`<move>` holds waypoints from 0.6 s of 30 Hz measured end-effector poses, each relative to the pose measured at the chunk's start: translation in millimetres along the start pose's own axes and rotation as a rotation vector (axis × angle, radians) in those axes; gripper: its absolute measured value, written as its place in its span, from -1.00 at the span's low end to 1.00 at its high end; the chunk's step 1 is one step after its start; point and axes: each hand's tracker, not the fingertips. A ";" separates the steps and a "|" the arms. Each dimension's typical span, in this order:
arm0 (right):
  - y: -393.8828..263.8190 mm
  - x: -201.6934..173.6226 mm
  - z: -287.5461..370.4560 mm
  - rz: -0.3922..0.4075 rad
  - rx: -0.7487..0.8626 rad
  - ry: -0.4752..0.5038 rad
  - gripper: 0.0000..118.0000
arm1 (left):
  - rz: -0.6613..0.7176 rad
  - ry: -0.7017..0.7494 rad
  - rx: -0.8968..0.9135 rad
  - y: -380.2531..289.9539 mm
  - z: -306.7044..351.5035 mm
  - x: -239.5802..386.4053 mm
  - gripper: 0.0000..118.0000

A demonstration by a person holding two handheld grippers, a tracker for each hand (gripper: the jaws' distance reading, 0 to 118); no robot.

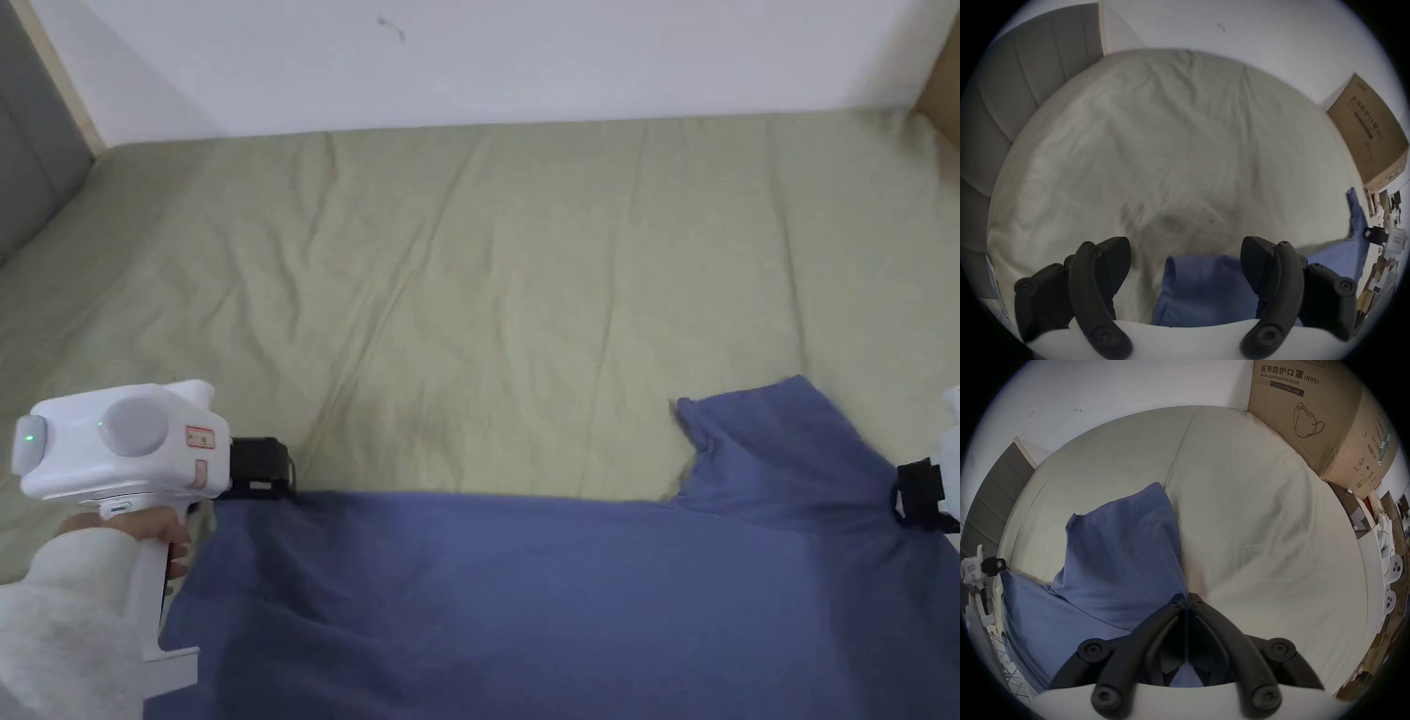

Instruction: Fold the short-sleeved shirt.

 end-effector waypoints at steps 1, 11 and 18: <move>-0.6 -0.6 -1.7 -0.001 -0.002 -0.002 -1.00 | -0.016 0.023 -0.048 -0.2 -10.6 2.6 0.65; -0.2 -3.7 0.5 -0.011 0.004 -0.023 -1.00 | -0.164 0.098 0.044 -4.5 22.8 37.8 -0.98; 4.7 3.8 39.5 -0.075 0.047 0.068 -1.00 | -0.112 -0.029 0.083 -11.0 61.6 26.0 -0.98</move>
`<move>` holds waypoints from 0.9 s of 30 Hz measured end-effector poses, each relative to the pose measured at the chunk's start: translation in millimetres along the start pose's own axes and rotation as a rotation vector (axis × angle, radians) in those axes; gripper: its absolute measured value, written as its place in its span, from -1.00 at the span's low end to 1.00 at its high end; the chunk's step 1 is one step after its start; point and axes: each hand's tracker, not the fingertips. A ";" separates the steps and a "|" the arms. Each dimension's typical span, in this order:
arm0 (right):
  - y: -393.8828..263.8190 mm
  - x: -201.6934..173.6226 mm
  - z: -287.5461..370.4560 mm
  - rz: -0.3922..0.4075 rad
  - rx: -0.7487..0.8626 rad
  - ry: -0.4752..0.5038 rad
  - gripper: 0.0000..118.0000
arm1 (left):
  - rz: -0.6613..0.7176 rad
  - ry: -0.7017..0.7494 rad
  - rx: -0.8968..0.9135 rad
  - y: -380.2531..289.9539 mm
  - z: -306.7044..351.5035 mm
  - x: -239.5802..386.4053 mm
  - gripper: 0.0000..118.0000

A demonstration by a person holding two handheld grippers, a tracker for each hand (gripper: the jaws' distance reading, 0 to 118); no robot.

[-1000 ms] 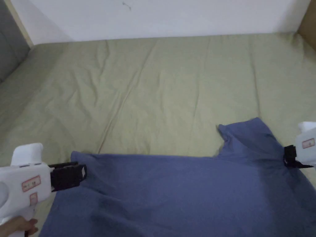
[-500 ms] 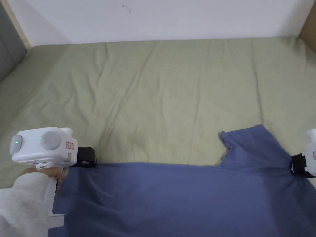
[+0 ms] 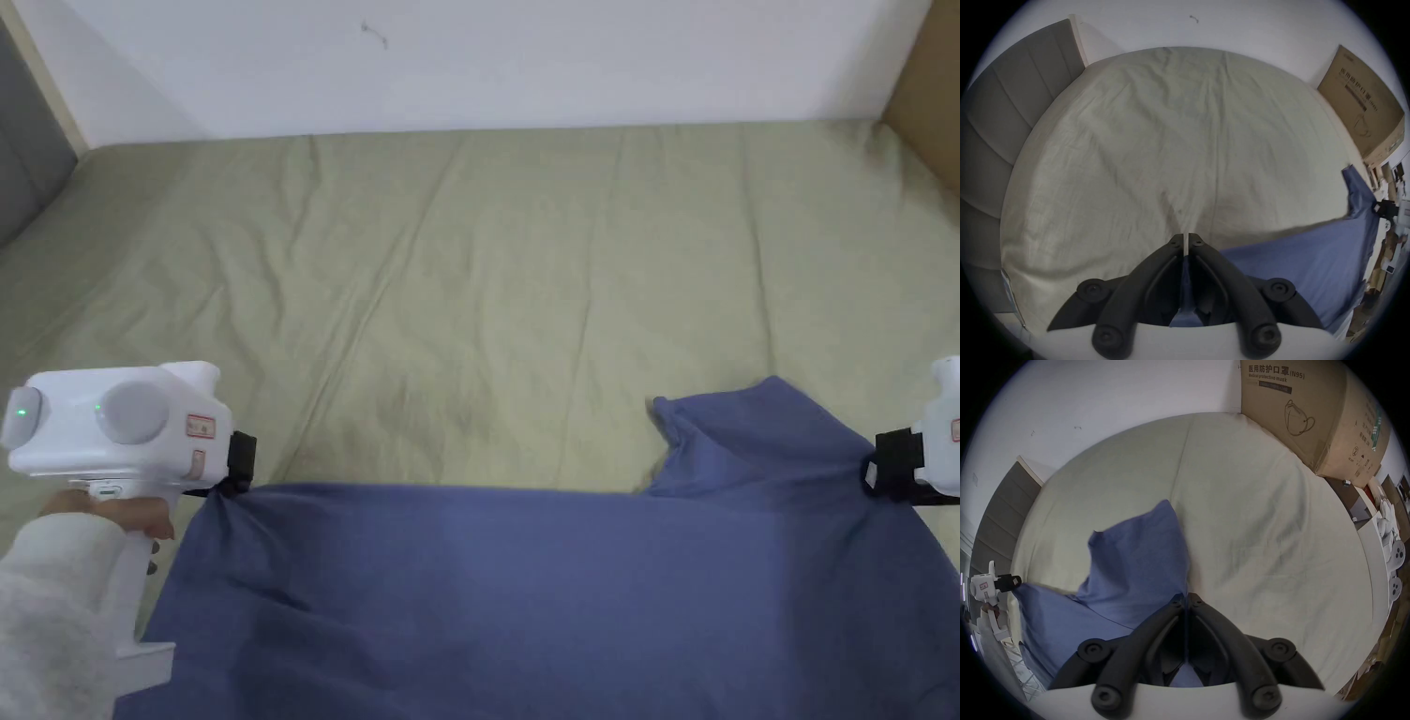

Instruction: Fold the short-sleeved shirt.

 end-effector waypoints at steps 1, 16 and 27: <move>0.3 -1.6 6.0 0.008 0.008 0.005 -1.00 | 0.002 0.002 0.020 -0.2 11.6 -2.3 -0.98; -87.7 15.5 164.0 0.034 0.149 0.071 -1.00 | 0.033 -0.167 0.257 -86.6 187.9 -30.2 -0.98; -277.3 48.3 152.9 -0.059 -0.107 0.053 -1.00 | 0.105 -0.150 0.068 -233.4 161.1 -52.9 -0.98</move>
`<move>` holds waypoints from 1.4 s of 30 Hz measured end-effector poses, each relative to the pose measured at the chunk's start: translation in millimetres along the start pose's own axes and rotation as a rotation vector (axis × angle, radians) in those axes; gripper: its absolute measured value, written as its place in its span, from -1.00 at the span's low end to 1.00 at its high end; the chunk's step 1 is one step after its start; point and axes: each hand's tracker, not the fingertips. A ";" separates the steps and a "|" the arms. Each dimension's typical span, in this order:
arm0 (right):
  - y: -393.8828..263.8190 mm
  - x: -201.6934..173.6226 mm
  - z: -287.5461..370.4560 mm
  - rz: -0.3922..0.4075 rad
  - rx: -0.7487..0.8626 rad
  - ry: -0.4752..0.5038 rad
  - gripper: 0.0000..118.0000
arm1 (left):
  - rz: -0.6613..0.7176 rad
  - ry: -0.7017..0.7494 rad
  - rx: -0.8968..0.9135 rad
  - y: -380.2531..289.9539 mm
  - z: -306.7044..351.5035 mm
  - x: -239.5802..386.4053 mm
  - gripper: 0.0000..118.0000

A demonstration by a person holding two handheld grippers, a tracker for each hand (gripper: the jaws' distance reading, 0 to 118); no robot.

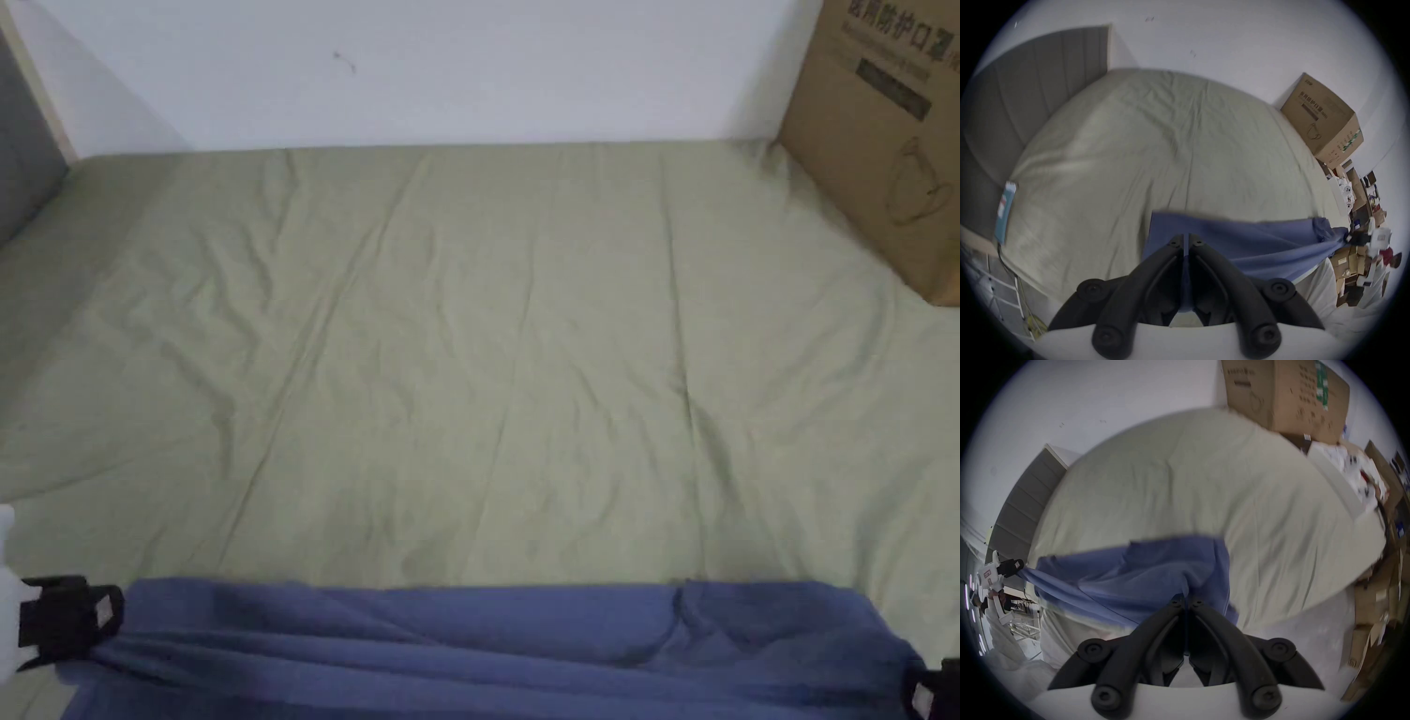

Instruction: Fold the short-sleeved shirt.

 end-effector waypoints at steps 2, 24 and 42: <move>-16.7 2.8 -16.4 -0.004 -0.038 -0.014 -1.00 | 0.006 0.015 -0.022 -18.7 -14.3 -7.5 -0.98; 3.2 -159.8 12.8 0.209 0.300 0.128 -0.99 | 0.451 -0.180 0.163 -99.5 29.3 -72.5 -0.99; -13.2 -265.8 -43.5 0.512 0.105 0.195 -0.99 | 0.729 -0.496 0.113 -122.7 -42.9 -97.3 0.75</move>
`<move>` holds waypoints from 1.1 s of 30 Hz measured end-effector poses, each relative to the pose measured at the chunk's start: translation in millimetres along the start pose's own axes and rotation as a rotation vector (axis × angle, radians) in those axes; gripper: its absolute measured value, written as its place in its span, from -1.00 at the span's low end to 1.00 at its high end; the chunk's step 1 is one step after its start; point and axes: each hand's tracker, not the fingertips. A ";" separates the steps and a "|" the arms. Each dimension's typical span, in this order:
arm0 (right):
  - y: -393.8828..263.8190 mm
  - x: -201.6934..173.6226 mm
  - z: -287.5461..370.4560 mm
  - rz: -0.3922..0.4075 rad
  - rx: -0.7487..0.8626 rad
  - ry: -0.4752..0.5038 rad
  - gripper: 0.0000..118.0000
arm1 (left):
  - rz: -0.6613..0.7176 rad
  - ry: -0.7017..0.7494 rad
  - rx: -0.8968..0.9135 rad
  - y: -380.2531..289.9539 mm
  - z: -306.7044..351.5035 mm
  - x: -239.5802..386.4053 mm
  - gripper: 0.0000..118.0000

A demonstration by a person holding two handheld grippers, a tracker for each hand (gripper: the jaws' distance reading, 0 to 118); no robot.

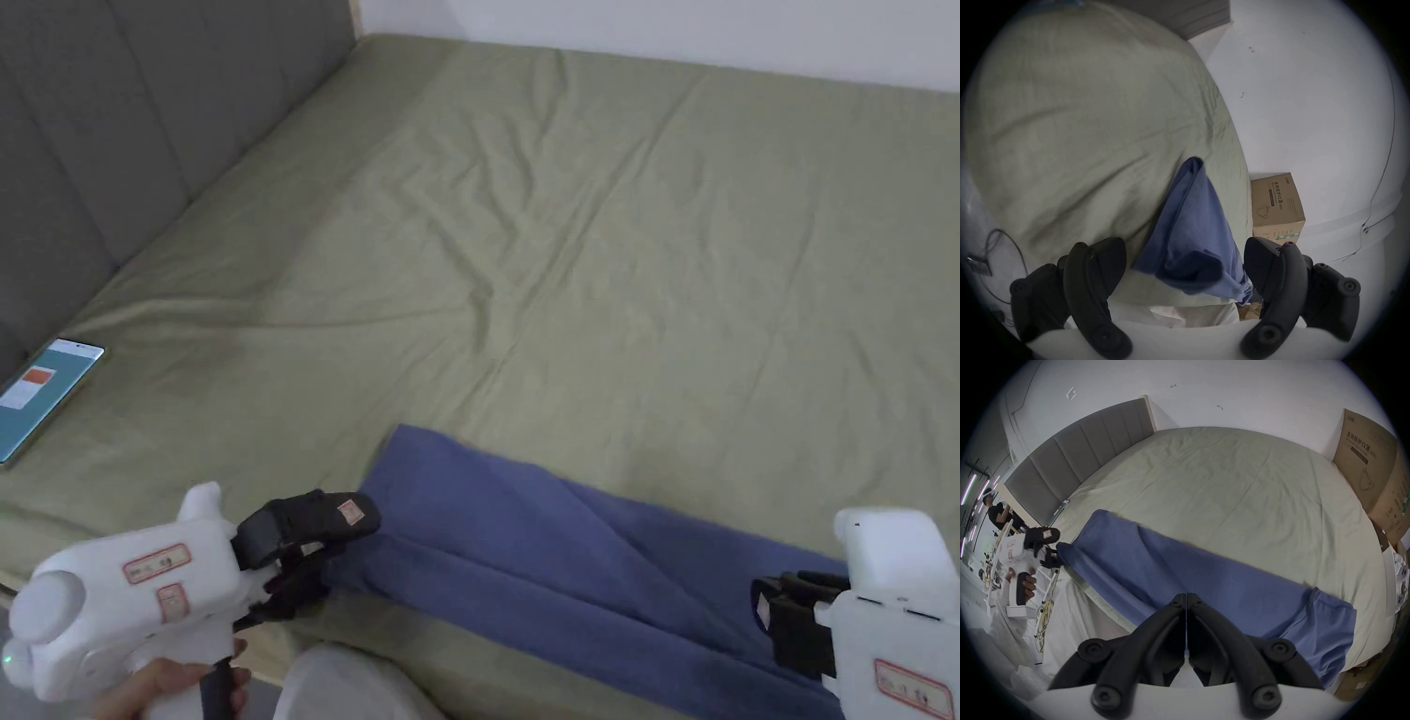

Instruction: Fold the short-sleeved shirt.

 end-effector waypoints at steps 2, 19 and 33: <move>-0.5 0.5 -2.5 -0.002 -0.011 -0.002 -0.99 | -0.011 -0.022 0.009 1.0 -8.2 -6.1 0.69; -19.1 45.0 7.7 -0.133 -0.029 -0.031 -0.99 | -0.097 -0.008 0.051 -3.9 -0.8 86.1 -0.86; -77.3 136.0 73.6 -0.433 0.084 -0.156 -0.99 | -0.901 -0.079 -0.348 -144.0 -152.5 276.4 -0.85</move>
